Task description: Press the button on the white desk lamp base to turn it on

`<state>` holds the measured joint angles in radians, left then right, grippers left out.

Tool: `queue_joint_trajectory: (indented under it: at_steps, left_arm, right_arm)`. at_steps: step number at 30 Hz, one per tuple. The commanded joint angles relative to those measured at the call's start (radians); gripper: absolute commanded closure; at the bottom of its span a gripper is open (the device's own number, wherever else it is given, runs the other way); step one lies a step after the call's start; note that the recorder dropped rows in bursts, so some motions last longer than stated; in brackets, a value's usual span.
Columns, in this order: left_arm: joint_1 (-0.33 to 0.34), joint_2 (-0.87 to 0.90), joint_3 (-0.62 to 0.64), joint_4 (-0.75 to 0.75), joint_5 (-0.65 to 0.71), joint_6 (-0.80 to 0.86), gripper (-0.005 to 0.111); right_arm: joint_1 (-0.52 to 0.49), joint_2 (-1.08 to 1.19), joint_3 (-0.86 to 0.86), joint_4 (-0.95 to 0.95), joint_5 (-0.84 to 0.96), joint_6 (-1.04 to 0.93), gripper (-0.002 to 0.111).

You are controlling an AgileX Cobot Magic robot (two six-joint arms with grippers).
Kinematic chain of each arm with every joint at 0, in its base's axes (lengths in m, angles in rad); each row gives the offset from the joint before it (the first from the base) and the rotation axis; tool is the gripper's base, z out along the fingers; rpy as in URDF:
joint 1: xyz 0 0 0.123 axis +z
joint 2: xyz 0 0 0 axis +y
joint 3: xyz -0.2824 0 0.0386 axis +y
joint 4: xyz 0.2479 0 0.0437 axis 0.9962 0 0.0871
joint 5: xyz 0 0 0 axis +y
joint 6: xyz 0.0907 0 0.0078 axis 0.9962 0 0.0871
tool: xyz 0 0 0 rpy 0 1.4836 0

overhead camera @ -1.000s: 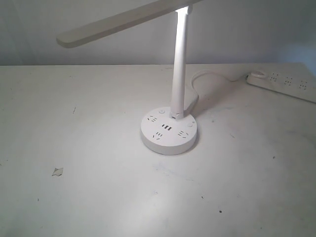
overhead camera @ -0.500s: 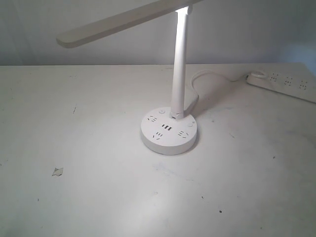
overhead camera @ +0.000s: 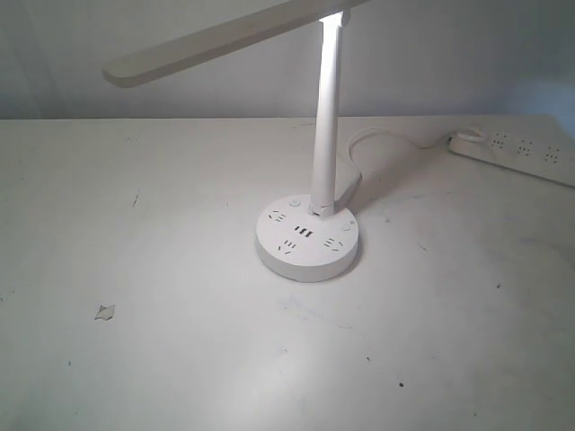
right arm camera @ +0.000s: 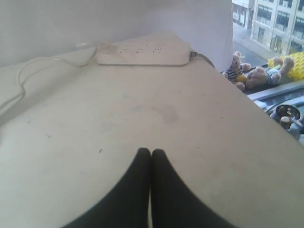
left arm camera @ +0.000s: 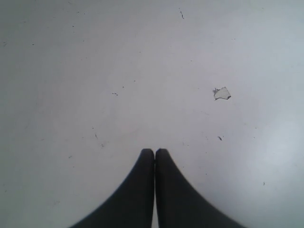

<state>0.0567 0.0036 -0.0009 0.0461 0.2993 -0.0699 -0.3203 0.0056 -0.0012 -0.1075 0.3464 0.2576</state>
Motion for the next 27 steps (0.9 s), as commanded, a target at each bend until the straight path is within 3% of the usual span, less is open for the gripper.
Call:
queue_joint_trajectory:
  at_steps: [1, 11, 19, 27]
  left_arm:
    - [0.001, -0.004, 0.001, -0.003, 0.007, -0.001, 0.107]
    - [0.001, -0.004, 0.001, -0.003, 0.007, -0.001, 0.107]
    - [0.001, -0.004, 0.001, -0.003, 0.007, -0.001, 0.107]
    - [0.001, -0.004, 0.001, -0.003, 0.007, -0.001, 0.107]
  right_arm:
    - [-0.009, -0.006, 0.001, 0.036, -0.004, -0.192, 0.108]
    - [-0.007, -0.006, 0.001, 0.064, 0.008, -0.202, 0.108]
    - [0.100, -0.006, 0.001, 0.064, 0.006, -0.209, 0.108]
    - [0.110, -0.006, 0.001, 0.064, 0.004, -0.209, 0.108]
